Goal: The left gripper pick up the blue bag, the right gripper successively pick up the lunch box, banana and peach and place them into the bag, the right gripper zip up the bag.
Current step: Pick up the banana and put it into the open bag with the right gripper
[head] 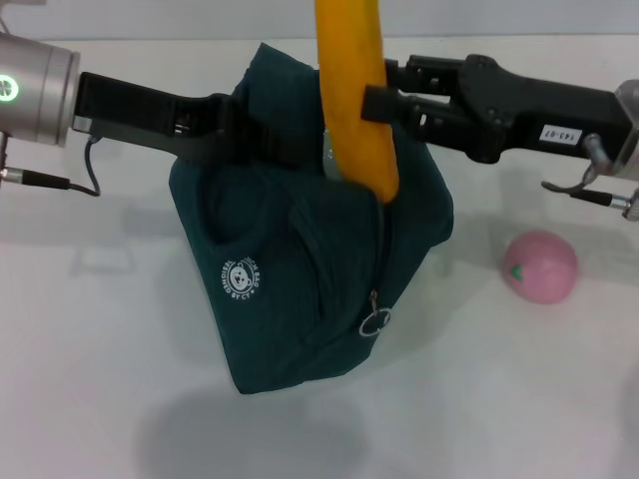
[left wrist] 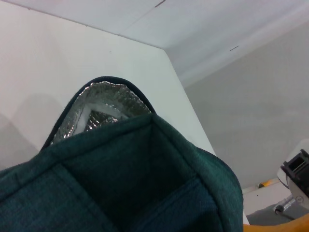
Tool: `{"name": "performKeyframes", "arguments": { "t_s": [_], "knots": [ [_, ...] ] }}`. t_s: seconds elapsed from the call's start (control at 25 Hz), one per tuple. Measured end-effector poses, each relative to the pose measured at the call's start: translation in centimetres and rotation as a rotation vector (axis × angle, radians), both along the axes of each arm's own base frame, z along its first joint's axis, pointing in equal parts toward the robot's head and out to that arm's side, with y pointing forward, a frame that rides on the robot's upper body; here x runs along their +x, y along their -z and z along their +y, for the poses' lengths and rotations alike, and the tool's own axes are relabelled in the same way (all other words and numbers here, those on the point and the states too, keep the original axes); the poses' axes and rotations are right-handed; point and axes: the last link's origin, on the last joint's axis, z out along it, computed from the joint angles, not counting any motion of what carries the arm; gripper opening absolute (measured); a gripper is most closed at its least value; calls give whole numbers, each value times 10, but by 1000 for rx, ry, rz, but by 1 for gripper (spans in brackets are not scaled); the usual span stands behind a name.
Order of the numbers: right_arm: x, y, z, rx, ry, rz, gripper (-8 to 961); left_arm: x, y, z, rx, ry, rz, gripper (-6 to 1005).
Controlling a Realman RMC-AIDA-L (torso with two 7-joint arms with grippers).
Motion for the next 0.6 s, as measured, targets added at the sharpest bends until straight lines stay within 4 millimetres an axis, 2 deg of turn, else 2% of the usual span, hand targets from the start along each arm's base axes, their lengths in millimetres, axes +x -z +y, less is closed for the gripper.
{"name": "performKeyframes", "arguments": {
  "t_s": [0.6],
  "knots": [
    [19, 15, -10, 87, -16, -28, 420, -5, -1, -2, 1, -16, 2, 33]
  ]
}}
